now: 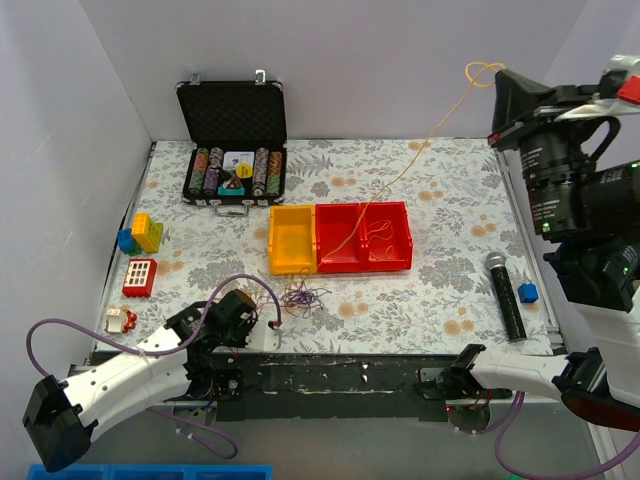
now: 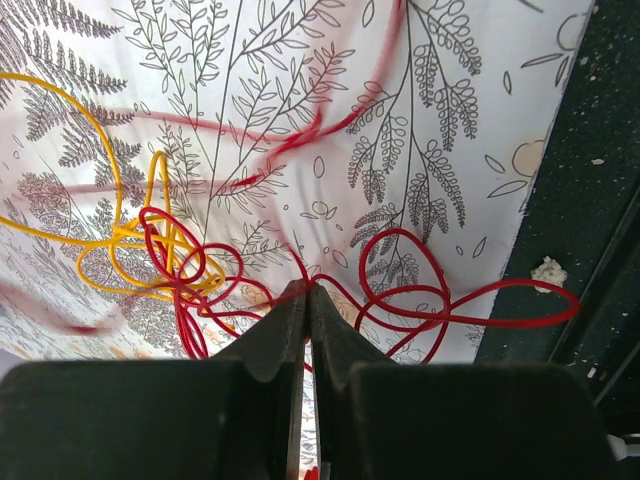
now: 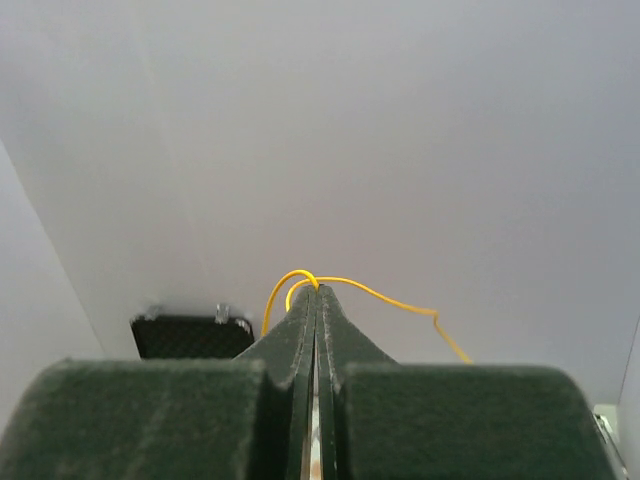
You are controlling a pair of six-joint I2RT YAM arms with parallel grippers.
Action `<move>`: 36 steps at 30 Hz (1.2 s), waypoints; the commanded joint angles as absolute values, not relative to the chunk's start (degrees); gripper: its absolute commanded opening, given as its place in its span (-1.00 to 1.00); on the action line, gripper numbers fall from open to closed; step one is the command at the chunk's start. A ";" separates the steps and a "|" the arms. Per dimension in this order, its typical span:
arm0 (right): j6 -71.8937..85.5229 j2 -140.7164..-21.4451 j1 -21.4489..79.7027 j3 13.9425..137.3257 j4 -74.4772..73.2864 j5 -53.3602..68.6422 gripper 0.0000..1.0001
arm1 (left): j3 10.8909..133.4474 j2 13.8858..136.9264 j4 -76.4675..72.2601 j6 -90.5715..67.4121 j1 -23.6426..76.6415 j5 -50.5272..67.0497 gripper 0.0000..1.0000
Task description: Untangle the cables
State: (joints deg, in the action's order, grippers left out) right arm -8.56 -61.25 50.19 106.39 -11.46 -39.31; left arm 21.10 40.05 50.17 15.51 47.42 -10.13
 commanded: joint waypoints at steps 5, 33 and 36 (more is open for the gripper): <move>-16.52 -62.84 49.83 115.40 -1.59 -42.27 -0.97 | 19.51 39.90 51.59 17.23 47.20 -12.65 -1.00; -34.19 -59.15 50.36 116.72 24.88 -49.48 -0.97 | 14.50 41.57 52.82 21.97 46.41 -19.69 -1.00; -32.44 -59.94 51.33 117.42 20.50 -49.57 -0.97 | 14.94 41.75 51.07 22.50 46.32 -19.78 -1.00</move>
State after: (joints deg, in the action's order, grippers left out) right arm -31.03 -59.68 50.37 116.55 19.44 -48.75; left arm 15.79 41.01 50.70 21.87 46.87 -20.95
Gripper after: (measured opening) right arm 0.022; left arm 0.014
